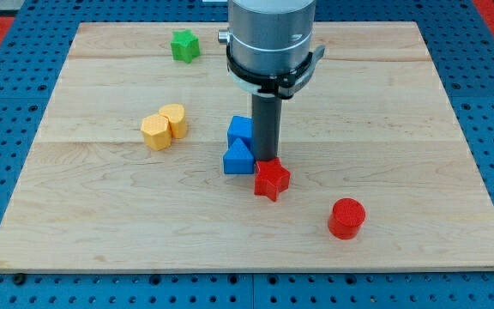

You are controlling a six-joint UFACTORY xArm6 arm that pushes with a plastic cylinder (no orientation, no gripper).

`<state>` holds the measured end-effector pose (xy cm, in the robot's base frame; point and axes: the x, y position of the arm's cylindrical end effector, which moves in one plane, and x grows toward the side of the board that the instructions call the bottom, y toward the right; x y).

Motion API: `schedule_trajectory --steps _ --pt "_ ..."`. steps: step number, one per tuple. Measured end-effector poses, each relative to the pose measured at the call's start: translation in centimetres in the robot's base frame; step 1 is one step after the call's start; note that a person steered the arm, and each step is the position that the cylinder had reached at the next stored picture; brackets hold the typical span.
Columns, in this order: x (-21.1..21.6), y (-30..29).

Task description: Place the red star at the bottom center of the board

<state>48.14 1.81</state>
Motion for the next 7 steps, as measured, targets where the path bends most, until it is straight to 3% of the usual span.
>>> schedule_trajectory --steps 5,7 --pt "4.6 0.1" --pt "-3.3 3.2"
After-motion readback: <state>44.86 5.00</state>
